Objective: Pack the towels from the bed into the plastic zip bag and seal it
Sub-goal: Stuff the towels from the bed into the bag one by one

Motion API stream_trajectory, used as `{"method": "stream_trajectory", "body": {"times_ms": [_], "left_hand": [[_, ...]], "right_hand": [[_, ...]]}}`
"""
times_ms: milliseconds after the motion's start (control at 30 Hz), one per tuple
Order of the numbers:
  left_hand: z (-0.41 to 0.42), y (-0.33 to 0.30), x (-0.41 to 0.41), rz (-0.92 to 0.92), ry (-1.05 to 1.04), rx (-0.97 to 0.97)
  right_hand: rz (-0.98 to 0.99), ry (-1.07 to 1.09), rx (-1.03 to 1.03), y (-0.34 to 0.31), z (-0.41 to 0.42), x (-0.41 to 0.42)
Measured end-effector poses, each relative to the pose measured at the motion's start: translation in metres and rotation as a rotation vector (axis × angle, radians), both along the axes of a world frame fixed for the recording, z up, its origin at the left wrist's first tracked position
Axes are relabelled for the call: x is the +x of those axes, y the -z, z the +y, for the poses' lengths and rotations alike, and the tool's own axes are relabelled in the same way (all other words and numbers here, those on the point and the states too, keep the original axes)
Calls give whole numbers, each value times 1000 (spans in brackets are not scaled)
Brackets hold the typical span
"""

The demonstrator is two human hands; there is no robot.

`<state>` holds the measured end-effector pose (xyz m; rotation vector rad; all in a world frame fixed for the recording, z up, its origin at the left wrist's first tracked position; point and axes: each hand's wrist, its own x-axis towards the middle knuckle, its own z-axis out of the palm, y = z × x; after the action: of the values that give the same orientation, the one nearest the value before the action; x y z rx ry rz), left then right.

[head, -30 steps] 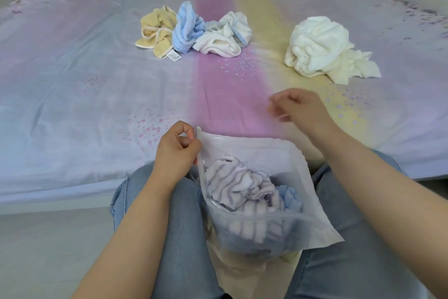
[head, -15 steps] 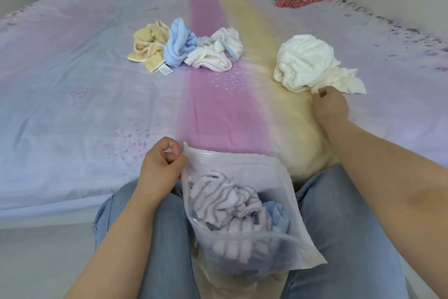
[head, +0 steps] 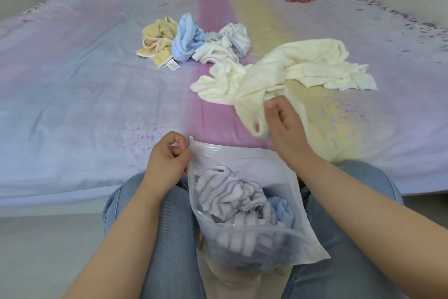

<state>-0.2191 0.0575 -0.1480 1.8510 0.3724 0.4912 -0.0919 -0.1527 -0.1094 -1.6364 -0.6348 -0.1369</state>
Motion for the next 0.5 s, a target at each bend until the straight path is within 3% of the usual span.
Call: {"method": "stream_trajectory", "body": {"times_ms": [67,100,233,300,367,500], "left_hand": [[0,0,0,-2,5,-2],[0,-1,0,-2,8,-4],[0,0,-1,2,14,-5],[0,-1,-1,4,20,0],[0,-1,-1,2,21,-4],[0,-2,-3,-6,18,-21]], "right_hand": [[72,190,31,-2,-1,20],[95,252,-60,-1,-3,33],[91,273,-900,12,-7,75],[105,203,-1156,16,-4,82],[128,186,-1140,8,0,81],[272,64,-754,-16,0,66]]}}
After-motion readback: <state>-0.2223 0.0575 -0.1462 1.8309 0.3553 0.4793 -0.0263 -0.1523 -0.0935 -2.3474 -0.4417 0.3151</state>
